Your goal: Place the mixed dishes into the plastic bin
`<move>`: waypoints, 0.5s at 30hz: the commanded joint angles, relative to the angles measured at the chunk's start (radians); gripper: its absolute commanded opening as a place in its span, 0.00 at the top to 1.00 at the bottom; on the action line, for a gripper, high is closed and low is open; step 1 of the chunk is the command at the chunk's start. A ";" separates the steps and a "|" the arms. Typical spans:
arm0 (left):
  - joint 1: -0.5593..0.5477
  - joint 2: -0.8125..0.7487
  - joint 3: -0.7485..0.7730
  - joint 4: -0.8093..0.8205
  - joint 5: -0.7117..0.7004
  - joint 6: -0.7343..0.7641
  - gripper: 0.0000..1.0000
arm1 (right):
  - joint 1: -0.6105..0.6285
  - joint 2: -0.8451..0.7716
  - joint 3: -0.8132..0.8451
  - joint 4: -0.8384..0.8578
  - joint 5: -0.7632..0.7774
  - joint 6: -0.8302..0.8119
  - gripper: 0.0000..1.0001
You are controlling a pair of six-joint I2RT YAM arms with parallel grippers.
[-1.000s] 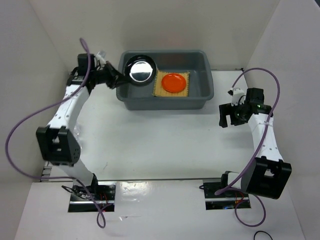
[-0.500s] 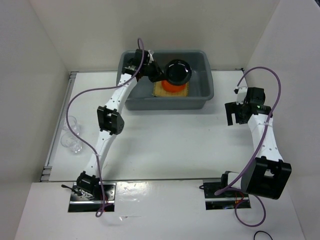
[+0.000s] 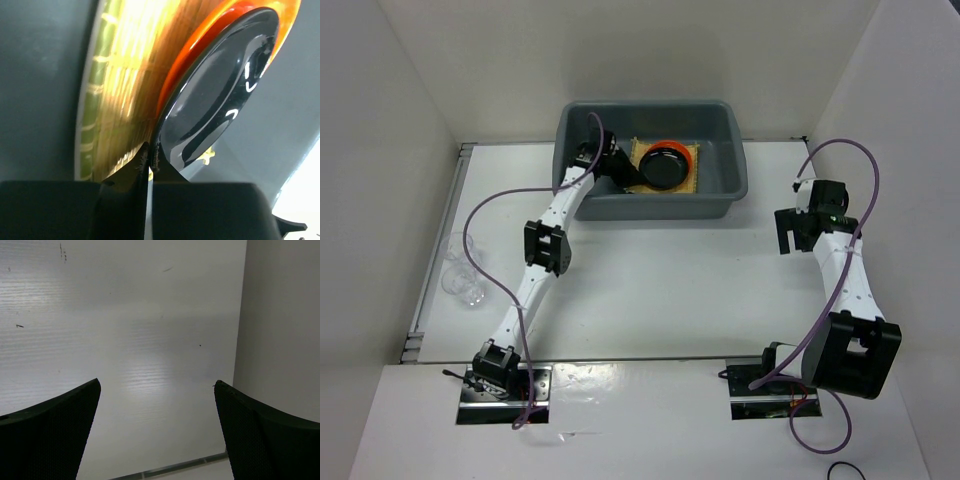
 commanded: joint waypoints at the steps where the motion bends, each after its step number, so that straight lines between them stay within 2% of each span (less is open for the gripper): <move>1: -0.008 0.009 0.054 0.079 0.031 -0.038 1.00 | -0.017 0.000 -0.018 0.052 0.013 -0.004 0.01; 3: -0.008 0.009 0.054 0.096 0.041 -0.048 0.97 | -0.018 0.000 -0.027 0.052 0.002 -0.004 0.01; 6: -0.008 0.009 0.054 0.154 0.062 -0.059 0.70 | -0.018 0.000 -0.027 0.052 -0.021 -0.004 0.01; 7: -0.008 -0.003 0.054 0.172 0.062 -0.059 0.51 | -0.018 0.000 -0.027 0.052 -0.030 -0.004 0.01; 8: -0.008 -0.003 0.054 0.189 0.079 -0.068 0.01 | -0.018 0.000 -0.027 0.052 -0.030 -0.004 0.01; 12: 0.001 -0.068 0.054 0.194 0.081 -0.024 0.00 | -0.018 0.009 -0.036 0.043 -0.077 -0.004 0.01; 14: 0.001 -0.124 0.054 0.094 0.049 0.031 0.00 | -0.018 0.009 -0.036 0.043 -0.087 -0.014 0.01; 15: 0.012 -0.152 0.054 0.043 -0.011 0.113 0.00 | -0.018 0.009 -0.036 0.043 -0.097 -0.014 0.01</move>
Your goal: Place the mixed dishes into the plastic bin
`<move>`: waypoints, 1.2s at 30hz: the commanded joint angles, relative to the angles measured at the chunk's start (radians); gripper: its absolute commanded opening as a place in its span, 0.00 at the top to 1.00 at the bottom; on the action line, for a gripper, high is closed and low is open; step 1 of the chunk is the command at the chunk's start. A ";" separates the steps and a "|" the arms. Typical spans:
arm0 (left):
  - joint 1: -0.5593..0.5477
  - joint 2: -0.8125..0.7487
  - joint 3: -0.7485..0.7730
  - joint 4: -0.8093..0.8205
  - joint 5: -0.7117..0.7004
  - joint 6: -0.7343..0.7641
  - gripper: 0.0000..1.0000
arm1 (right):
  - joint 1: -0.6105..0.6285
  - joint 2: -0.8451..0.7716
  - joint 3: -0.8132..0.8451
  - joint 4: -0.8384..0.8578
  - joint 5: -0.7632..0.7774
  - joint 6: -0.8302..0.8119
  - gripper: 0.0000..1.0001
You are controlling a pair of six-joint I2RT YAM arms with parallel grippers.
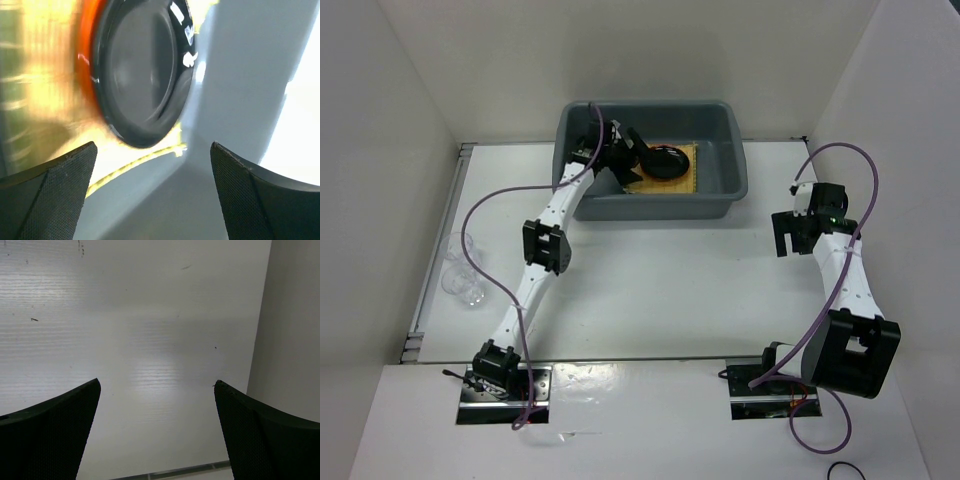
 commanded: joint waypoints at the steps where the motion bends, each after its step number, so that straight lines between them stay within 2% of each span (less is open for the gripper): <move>1: 0.014 -0.163 0.032 -0.144 -0.112 0.186 0.00 | -0.005 0.005 -0.012 0.037 -0.036 -0.010 0.01; 2: 0.014 -0.248 0.032 -0.263 -0.181 0.242 0.00 | -0.005 0.005 -0.012 0.028 -0.046 -0.010 0.01; 3: 0.014 -0.294 0.032 -0.320 -0.359 0.348 0.00 | -0.005 0.016 -0.012 0.028 -0.057 -0.010 0.01; 5: 0.004 -0.424 0.032 -0.479 -0.554 0.414 0.00 | -0.005 0.016 -0.012 0.028 -0.068 -0.019 0.01; 6: 0.004 -0.462 0.032 -0.527 -0.734 0.428 0.00 | -0.005 0.016 -0.012 0.028 -0.078 -0.019 0.01; 7: 0.004 -0.526 0.032 -0.617 -0.799 0.428 0.00 | -0.005 0.016 -0.012 0.028 -0.079 -0.019 0.01; 9: 0.036 -0.581 0.032 -0.687 -0.886 0.417 0.00 | -0.005 0.026 -0.012 0.028 -0.094 -0.030 0.01; 11: 0.069 -0.695 -0.128 -0.687 -0.926 0.466 0.00 | -0.005 0.026 -0.012 0.019 -0.117 -0.039 0.01; 13: 0.101 -0.851 -0.339 -0.687 -0.979 0.419 0.00 | -0.005 0.026 -0.012 0.019 -0.131 -0.039 0.01; 14: 0.151 -0.905 -0.582 -0.687 -0.999 0.346 0.00 | -0.005 0.036 -0.012 0.019 -0.144 -0.050 0.01; 15: 0.184 -0.959 -0.713 -0.666 -0.999 0.319 0.00 | -0.005 0.036 -0.012 0.019 -0.144 -0.050 0.01; 16: 0.223 -1.082 -0.853 -0.573 -0.943 0.319 0.00 | 0.004 0.036 -0.012 0.010 -0.155 -0.050 0.01; 17: 0.271 -1.152 -1.155 -0.502 -0.890 0.331 0.00 | 0.005 0.036 -0.012 0.010 -0.155 -0.050 0.01; 18: 0.379 -1.224 -1.299 -0.430 -0.834 0.331 0.00 | 0.014 0.036 -0.012 0.010 -0.155 -0.059 0.01; 19: 0.432 -1.363 -1.430 -0.294 -0.790 0.331 0.00 | 0.014 0.036 -0.012 0.010 -0.166 -0.059 0.01; 21: 0.562 -1.501 -1.701 -0.157 -0.691 0.352 0.00 | 0.014 0.036 -0.012 0.010 -0.166 -0.059 0.01; 23: 0.612 -1.516 -1.745 -0.156 -0.671 0.401 0.00 | 0.025 0.026 -0.012 0.001 -0.166 -0.059 0.01; 25: 0.638 -1.455 -1.729 -0.189 -0.671 0.434 0.00 | 0.025 0.026 -0.012 0.001 -0.166 -0.059 0.01; 28: 0.649 -1.395 -1.719 -0.189 -0.716 0.477 0.00 | 0.025 0.026 -0.012 0.001 -0.175 -0.068 0.01; 36: 0.669 -1.286 -1.719 -0.115 -0.694 0.497 0.00 | 0.025 0.026 -0.012 -0.029 -0.175 -0.078 0.01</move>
